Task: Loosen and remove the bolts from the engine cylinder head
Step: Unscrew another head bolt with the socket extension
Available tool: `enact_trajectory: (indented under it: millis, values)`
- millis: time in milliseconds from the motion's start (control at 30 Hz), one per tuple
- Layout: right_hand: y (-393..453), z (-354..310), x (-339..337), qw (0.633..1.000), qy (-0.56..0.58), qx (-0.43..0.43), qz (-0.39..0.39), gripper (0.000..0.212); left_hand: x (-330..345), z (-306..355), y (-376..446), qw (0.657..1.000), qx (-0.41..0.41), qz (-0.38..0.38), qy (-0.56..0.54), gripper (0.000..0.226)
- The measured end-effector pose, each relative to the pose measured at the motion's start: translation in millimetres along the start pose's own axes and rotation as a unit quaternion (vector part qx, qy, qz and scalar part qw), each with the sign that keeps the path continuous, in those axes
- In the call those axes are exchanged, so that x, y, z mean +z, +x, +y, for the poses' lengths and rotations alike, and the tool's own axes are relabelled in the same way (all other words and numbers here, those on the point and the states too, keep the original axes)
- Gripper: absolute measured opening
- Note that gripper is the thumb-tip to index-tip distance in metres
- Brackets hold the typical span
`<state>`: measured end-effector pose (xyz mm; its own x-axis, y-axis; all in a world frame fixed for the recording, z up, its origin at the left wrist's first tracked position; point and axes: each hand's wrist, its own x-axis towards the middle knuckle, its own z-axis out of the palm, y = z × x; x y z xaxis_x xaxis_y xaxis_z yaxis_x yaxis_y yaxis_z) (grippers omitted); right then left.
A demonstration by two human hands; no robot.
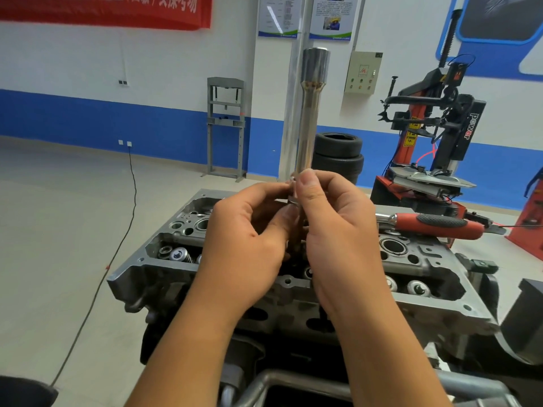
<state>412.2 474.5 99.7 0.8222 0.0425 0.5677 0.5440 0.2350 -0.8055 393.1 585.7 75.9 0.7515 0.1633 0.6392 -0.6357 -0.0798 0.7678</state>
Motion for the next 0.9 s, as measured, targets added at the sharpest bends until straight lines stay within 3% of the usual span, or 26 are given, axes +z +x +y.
enact_trajectory:
  millis: [167, 333, 633, 900]
  values:
    - [-0.4, -0.5, -1.2, 1.0, 0.013, -0.004, 0.016, 0.026, 2.6, -1.8, -2.2, 0.998, 0.026, 0.037, 0.037, 0.018]
    - [-0.1, 0.6, -1.6, 1.0, -0.012, -0.007, 0.005, 0.018, -0.8, -0.5, -0.2, 1.0, 0.002, -0.018, -0.002, 0.021]
    - [-0.2, 0.6, -1.7, 1.0, 0.005, -0.01, 0.017, 0.026, 2.6, -0.2, -1.9, 0.999, 0.02, 0.034, 0.034, 0.016]
    - [0.1, -1.3, 0.6, 1.0, 0.004, -0.002, 0.005, 0.026, 1.8, 0.7, -0.9, 1.0, 0.001, 0.011, 0.013, 0.019]
